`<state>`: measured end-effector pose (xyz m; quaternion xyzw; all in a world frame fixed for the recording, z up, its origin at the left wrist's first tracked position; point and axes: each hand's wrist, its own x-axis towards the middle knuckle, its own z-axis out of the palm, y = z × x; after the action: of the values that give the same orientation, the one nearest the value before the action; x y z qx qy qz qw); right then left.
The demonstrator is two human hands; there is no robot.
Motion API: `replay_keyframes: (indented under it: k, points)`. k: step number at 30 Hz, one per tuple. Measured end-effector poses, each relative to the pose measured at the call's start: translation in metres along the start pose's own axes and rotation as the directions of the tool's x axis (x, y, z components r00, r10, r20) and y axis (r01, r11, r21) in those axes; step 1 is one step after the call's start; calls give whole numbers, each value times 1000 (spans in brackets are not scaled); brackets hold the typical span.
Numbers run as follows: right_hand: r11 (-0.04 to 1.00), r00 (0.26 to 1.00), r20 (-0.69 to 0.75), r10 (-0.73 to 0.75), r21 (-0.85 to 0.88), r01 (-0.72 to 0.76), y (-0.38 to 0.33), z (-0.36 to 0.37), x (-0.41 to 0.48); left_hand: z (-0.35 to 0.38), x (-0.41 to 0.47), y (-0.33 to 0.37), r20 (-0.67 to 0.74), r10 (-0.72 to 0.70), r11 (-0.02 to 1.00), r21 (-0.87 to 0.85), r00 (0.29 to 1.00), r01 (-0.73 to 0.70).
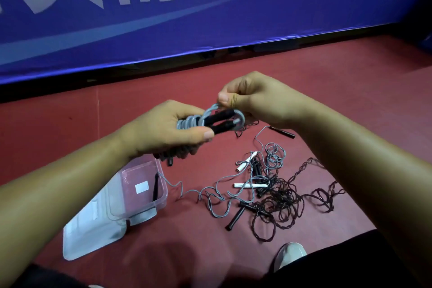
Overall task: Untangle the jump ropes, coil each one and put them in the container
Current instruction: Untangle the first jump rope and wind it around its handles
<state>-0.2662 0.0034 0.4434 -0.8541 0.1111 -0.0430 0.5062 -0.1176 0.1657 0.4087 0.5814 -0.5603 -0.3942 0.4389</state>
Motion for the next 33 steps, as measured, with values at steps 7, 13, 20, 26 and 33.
replay_keyframes:
  k: [7, 13, 20, 26, 33]
  points:
    - [902, 988, -135, 78, 432, -12, -12, 16, 13, 3, 12, -10, -36, -36, 664, -748, 999, -3]
    - [841, 967, -171, 191, 536, -71, -27, 31, 17, 8, 19, -14, -208, -137, 676, -734, 968, -62]
    - [808, 924, -204, 325, 568, -158, -25, 32, 11, 10, 18, -10, -364, -181, 827, -559, 914, -59]
    - [818, 927, -155, 342, 534, -213, -24, 31, 9, 14, 20, -5, -373, -229, 834, -552, 899, -16]
    - [794, 930, -107, 351, 560, -235, -20, 16, 6, 14, 16, -6, -288, -180, 752, -656, 941, -57]
